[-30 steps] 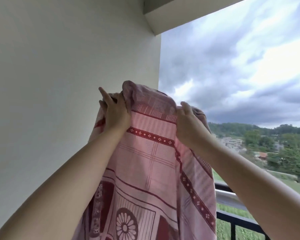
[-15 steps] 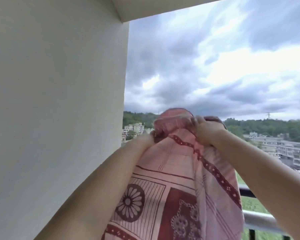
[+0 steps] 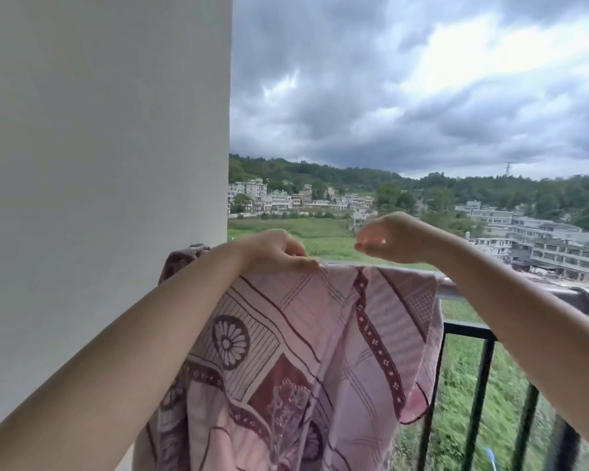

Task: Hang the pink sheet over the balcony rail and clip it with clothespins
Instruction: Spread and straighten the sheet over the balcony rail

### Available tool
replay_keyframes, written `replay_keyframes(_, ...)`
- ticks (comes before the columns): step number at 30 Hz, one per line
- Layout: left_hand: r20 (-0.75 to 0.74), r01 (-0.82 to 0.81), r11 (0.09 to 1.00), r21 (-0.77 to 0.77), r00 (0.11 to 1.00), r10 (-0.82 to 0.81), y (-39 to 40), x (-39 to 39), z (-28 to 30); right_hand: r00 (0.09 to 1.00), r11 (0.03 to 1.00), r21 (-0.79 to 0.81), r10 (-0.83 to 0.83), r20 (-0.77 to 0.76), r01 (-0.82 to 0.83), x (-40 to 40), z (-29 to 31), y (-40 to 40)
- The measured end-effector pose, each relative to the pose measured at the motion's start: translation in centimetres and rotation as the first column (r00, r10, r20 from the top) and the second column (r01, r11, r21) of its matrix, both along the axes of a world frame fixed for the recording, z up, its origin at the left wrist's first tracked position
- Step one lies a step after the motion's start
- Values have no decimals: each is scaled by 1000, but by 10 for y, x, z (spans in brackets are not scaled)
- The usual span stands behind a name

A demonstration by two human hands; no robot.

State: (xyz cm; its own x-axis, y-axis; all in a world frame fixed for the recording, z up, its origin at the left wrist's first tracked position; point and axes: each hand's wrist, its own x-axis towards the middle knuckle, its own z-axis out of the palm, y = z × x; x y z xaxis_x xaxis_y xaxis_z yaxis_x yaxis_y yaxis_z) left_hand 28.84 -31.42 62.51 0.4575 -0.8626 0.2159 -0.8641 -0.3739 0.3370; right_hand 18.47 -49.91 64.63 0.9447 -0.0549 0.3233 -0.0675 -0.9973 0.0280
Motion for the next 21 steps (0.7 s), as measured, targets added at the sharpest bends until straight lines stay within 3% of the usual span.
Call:
replay_keyframes(1, 7, 19, 999, -51, 1000, -18, 1, -6, -2, 965, 999, -47, 29, 261, -18, -15, -15, -1)
replay_keyframes(3, 43, 34, 995, -96, 999, -30, 3, -17, -5, 696, 986, -169, 118, 708, 4, -46, -52, -2)
replay_keyframes(4, 72, 27, 995, -99, 997, -20, 4, -21, -6, 567, 980, -183, 110, 817, 74, -61, -74, -1)
replay_keyframes(5, 114, 25, 995, -101, 993, -13, 5, -25, -8, 501, 979, -153, 67, 863, 133, -71, -96, 3)
replay_keyframes(6, 156, 21, 993, -117, 988, -3, 5, -25, -10, 491, 979, -92, -10, 871, 182, -76, -119, 8)
replay_keyframes(8, 242, -8, 990, -143, 969, 43, 1, -26, -15, 563, 964, 69, -206, 801, 256, -77, -159, 17)
replay_keyframes(11, 514, -75, 983, -170, 844, 153, -7, -33, -21, 736, 853, 423, -494, 463, 306, -63, -206, 29)
replay_keyframes(13, 633, -113, 980, -161, 750, 190, -10, -42, -26, 845, 657, 717, -502, 184, 234, -54, -226, 33)
replay_keyframes(15, 682, -168, 974, -155, 695, 228, -10, -49, -30, 878, 386, 919, -465, 115, 85, -59, -229, 33)
replay_keyframes(16, 703, -197, 968, -155, 667, 248, -10, -53, -33, 862, 310, 951, -486, 145, 15, -66, -223, 30)
replay_keyframes(17, 718, -216, 963, -164, 644, 266, -12, -55, -35, 825, 293, 956, -531, 192, -34, -76, -213, 25)
replay_keyframes(18, 730, -232, 958, -171, 623, 281, -13, -59, -35, 776, 346, 937, -580, 249, -42, -88, -198, 17)
replay_keyframes(21, 752, -291, 944, -158, 584, 306, -23, -68, -29, 629, 644, 762, -618, 472, 61, -124, -134, -14)
